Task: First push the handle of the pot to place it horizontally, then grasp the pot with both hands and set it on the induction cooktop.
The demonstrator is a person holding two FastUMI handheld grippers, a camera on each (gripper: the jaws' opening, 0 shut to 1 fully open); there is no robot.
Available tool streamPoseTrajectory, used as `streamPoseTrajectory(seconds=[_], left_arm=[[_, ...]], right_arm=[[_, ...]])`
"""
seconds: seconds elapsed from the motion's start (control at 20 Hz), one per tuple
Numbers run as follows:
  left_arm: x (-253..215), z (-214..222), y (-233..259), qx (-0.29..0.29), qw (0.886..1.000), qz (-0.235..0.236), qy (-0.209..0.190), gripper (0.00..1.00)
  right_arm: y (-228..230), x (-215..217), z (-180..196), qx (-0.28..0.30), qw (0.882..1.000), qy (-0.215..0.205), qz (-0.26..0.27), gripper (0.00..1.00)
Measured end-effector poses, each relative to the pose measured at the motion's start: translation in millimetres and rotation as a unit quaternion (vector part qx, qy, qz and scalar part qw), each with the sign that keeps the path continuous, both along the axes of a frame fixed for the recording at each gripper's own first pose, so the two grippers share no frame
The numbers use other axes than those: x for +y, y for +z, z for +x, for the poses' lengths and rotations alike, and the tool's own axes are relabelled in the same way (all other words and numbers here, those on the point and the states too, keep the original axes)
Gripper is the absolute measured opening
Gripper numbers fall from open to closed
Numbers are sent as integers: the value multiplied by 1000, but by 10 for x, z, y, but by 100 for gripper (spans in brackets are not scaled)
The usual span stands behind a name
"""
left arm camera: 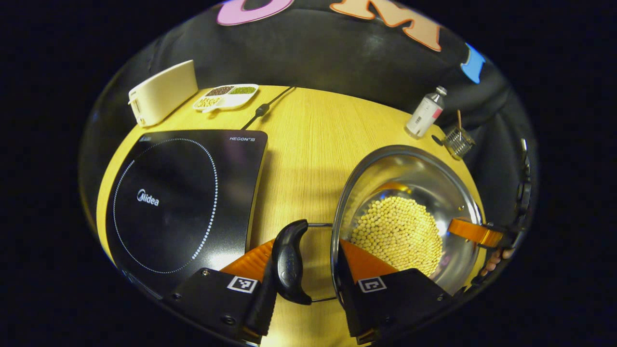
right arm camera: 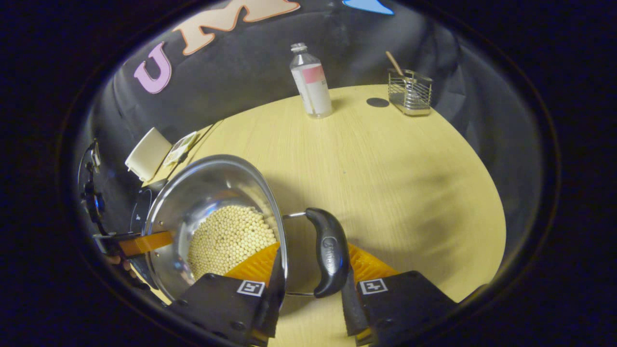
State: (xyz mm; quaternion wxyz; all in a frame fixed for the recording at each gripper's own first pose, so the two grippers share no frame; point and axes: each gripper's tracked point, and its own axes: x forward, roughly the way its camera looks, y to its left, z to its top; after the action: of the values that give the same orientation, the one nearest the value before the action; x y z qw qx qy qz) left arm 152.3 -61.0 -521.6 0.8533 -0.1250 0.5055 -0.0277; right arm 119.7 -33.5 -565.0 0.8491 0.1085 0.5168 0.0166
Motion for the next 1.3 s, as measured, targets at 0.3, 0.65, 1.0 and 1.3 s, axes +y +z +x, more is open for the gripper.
streamPoseTrajectory(seconds=[0.3,0.65,1.0,1.3], left_arm=[[6,-115,330,-7,1000,-15,4,57],[412,-225,843,-31,999,-2,15,57],[1040,-266,1040,-41,999,8,21,59],[1729,-110,936,-40,999,-12,-2,57]], right_arm=[[320,-6,-107,-9,1000,-9,5,51],[766,396,-150,-29,999,-3,30,51],[917,1016,-126,-34,998,-1,51,51],[940,1693,-132,-28,999,-20,27,56]])
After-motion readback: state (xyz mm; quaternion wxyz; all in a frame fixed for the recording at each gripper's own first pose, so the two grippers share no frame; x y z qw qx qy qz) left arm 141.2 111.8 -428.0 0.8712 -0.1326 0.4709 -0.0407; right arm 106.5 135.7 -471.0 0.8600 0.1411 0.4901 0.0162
